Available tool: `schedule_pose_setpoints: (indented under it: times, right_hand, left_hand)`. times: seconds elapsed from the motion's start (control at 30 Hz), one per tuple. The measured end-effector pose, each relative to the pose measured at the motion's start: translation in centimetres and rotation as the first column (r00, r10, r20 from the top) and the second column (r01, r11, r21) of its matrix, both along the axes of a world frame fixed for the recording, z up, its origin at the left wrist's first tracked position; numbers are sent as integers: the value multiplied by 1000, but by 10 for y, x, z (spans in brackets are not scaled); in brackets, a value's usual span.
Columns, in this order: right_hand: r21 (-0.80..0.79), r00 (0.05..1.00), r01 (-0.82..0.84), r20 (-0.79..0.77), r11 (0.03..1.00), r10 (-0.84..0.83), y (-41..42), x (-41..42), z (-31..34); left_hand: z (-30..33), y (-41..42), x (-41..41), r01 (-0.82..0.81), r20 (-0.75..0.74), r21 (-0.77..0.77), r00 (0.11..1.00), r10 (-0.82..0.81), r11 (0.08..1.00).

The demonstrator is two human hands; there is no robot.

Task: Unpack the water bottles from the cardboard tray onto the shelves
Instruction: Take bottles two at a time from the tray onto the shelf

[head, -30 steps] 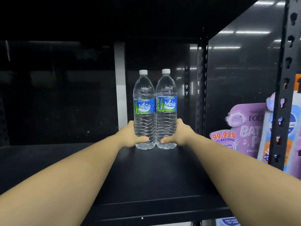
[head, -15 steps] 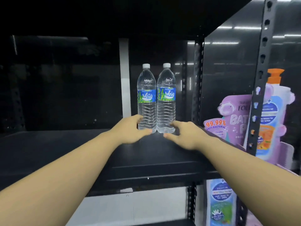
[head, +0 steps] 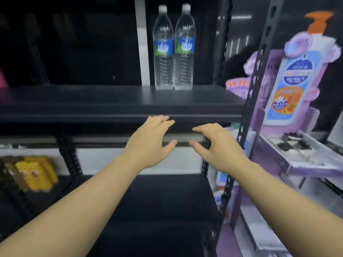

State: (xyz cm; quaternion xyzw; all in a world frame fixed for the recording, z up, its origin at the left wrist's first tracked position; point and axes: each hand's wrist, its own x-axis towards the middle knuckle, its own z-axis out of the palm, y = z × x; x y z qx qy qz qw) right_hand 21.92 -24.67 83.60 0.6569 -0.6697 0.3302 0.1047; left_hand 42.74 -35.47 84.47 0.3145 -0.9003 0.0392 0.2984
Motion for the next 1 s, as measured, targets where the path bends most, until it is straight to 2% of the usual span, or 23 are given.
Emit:
schedule_pose_setpoints:
  times: [0.2,0.43,0.67,0.87,1.0]
  right_hand:
    - [275,995,-26,96,961,-1,48,-13,-115]
    - [525,974,-55,215,849,-69,80,-18,-242]
    - [710,932,-85,305,699,-196,99,5,-366]
    - [782,874,-54,338,621,-349,101,30,-451]
    - [831,754,11,359,557,-550,105,37,-533]
  left_hand:
    - [-119,51,-7,-63,145,304,989,19,951]
    - [-254,85,0,-136,279,540,960,-24,831]
    - [-387,95,31,-223,343,754,936,-80,618]
    - [-487,90,54,-260,333,840,940,-73,475]
    - [-571,89,59,-297,334,890,941,-49,346]
